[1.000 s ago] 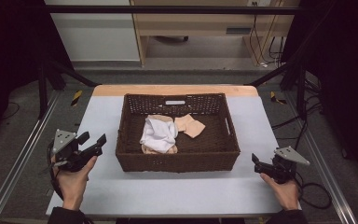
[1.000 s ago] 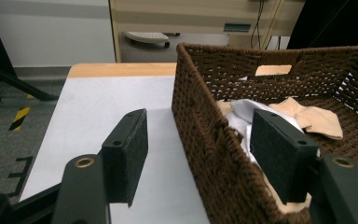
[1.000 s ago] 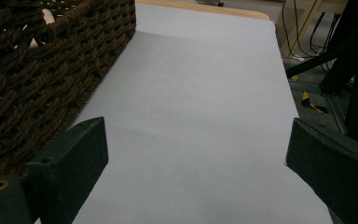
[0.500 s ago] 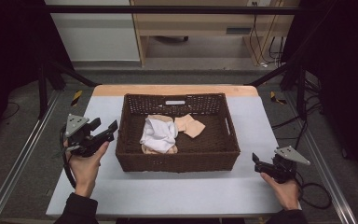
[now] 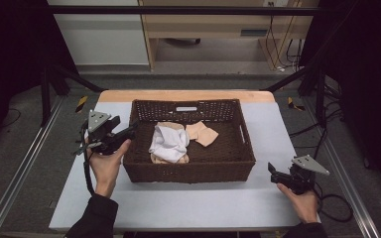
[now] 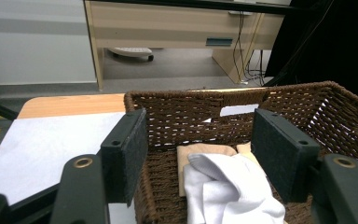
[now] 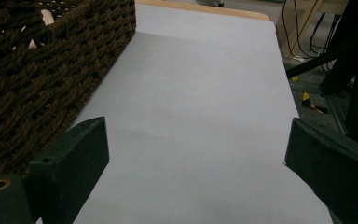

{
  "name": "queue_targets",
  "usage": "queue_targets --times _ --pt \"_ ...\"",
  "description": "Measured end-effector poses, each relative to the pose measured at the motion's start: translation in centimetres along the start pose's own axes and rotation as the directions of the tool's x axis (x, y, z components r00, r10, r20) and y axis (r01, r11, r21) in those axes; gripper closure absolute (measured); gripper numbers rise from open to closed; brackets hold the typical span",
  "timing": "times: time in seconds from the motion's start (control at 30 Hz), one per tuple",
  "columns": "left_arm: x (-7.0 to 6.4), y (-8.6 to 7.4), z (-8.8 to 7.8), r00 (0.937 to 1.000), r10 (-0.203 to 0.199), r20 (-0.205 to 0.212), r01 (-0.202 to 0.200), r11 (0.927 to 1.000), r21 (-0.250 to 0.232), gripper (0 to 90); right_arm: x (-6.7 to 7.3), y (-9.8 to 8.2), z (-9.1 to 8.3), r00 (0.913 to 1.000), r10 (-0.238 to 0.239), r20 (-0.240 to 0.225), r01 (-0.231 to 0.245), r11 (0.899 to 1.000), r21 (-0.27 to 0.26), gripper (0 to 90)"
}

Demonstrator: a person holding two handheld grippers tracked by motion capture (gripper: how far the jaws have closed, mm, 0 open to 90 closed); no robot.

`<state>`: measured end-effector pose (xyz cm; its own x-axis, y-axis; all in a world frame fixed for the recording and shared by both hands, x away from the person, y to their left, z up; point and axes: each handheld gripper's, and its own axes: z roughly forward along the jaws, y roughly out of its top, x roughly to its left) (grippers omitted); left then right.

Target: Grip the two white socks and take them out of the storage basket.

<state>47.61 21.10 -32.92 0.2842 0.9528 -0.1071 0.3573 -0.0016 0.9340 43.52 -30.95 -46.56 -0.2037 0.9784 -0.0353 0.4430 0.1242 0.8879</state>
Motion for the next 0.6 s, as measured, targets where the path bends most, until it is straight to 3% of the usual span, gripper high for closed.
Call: queue_targets --times 0.5,0.6 --pt "-2.3 1.2 3.5 0.9988 0.047 0.014 -0.047 0.9987 0.019 33.8 0.0 0.0 0.1 1.0 0.0 -0.002 0.0 1.0 0.003 6.6" --pt "-2.7 1.2 4.5 0.9992 0.037 0.014 -0.038 0.9989 0.029 31.6 0.0 0.0 0.0 1.0 0.005 -0.003 -0.005 1.0 0.004 6.6"
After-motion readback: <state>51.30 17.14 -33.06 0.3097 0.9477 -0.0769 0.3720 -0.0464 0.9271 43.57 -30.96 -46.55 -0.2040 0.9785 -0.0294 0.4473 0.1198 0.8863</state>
